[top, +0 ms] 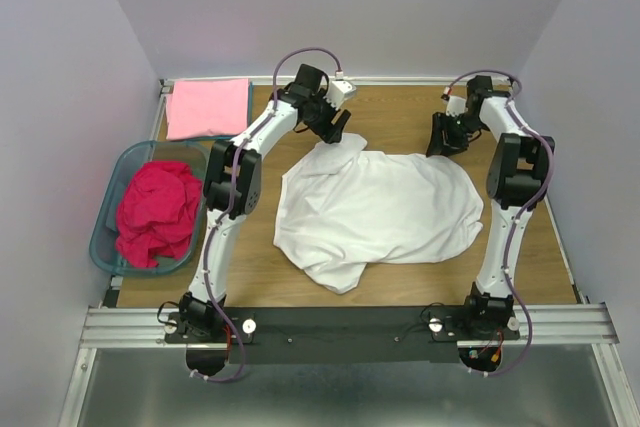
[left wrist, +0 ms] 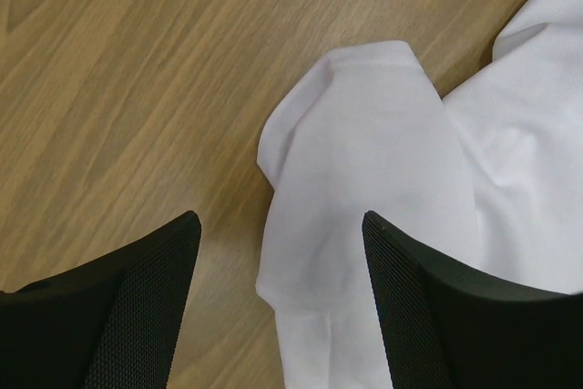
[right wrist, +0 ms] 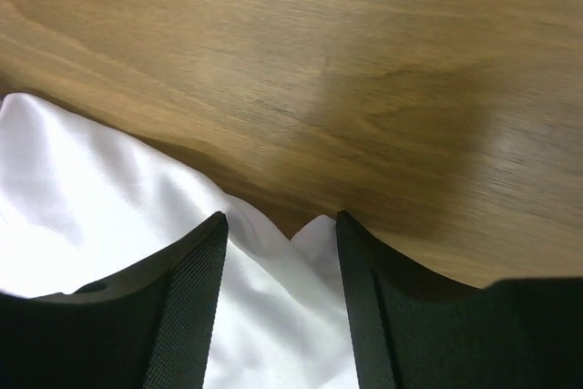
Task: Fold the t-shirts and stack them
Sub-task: Flatten the tshirt out
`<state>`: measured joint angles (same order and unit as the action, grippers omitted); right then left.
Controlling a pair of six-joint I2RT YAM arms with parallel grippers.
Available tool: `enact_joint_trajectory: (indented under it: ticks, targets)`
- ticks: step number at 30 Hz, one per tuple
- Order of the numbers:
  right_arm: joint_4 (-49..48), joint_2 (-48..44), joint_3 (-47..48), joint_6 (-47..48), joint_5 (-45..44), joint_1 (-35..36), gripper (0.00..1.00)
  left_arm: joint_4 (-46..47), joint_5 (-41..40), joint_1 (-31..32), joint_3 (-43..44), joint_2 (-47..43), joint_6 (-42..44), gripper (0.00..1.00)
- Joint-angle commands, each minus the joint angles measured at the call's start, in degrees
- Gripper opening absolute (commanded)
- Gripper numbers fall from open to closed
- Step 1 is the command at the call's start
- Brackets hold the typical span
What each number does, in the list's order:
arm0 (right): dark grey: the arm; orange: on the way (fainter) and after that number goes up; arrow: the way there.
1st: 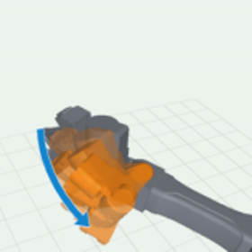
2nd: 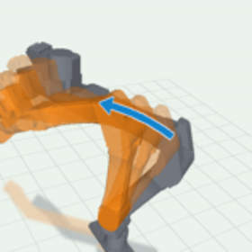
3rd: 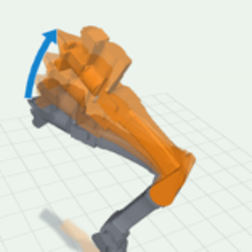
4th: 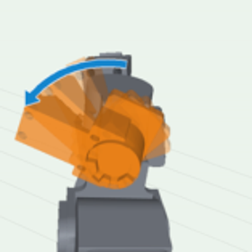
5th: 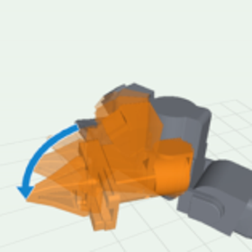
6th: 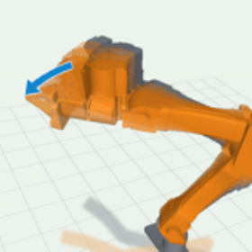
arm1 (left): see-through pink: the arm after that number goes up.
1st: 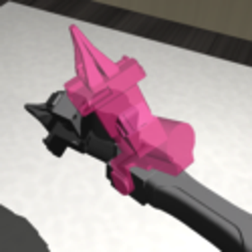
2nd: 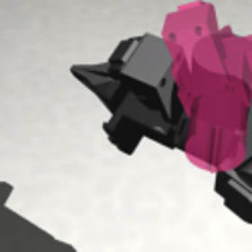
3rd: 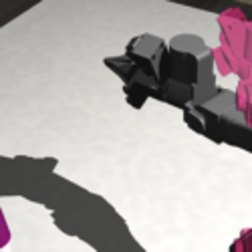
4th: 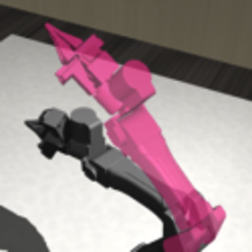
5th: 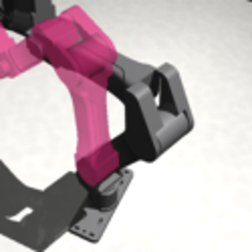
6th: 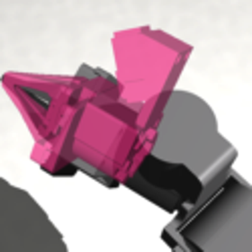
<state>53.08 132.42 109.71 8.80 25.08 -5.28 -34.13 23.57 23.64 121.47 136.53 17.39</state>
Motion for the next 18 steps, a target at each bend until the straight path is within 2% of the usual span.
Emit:
enact_joint_trajectory:
  ticks: [1,2,3,4,5,6,7,8,9,10,14,15,16,18]
  targets:
    - [-0.35,0.56,-1.69,-0.45,4.27,1.32,0.58,0.03,5.52,0.09,2.98,3.04,-2.71,0.77]
    - [-0.26,0.47,-2.13,-0.45,4.97,1.32,0.55,-0.49,5.52,0.01,3.42,4.0,-2.71,0.73]
    - [-0.26,0.47,-2.31,-0.45,5.33,1.32,0.43,-0.59,5.52,-0.08,4.03,4.36,-2.71,0.69]
    - [0.18,0.21,-2.31,-0.36,6.29,1.32,0.38,-0.76,5.61,-0.17,4.3,4.62,-2.71,0.65]
    - [0.44,0.03,-2.13,-0.19,6.64,1.32,0.32,-1.2,5.96,-0.52,4.56,4.88,-2.88,0.53]
    - [0.79,-0.23,-1.7,-0.1,7.17,1.32,0.14,-1.2,6.74,-0.78,4.83,4.8,-3.06,0.45]
    - [1.67,-0.49,-1.26,-0.01,7.44,1.32,0.01,-1.2,7.1,-1.13,4.92,4.62,-3.32,0.35]
    - [2.2,-0.84,-0.73,0.51,7.26,1.32,0.01,-1.03,7.45,-1.57,4.92,4.27,-3.5,0.24]
    - [2.81,-2.5,-0.29,0.95,7.52,1.24,0.01,-0.77,7.8,-2.45,4.83,2.79,-3.67,0.05]
    - [2.82,-3.82,-0.29,1.48,7.61,1.24,0.01,-0.59,7.89,-2.89,4.65,1.73,-3.68,0.0]
    - [5.01,-13.22,-2.39,7.36,9.28,1.24,0.0,0.55,9.65,-5.97,1.24,-6.26,-2.71,0.0]
    - [7.02,-17.68,-4.31,11.03,10.5,1.32,0.01,0.73,11.04,-6.93,-1.38,-12.54,-1.32,0.0]
    - [8.08,-19.9,-5.55,12.98,11.04,1.41,0.01,0.73,11.06,-7.2,-3.06,-12.6,-0.52,0.0]
    - [10.8,-24.2,-9.32,17.37,11.92,2.02,0.01,0.64,11.23,-7.38,-7.28,-19.26,1.59,0.0]
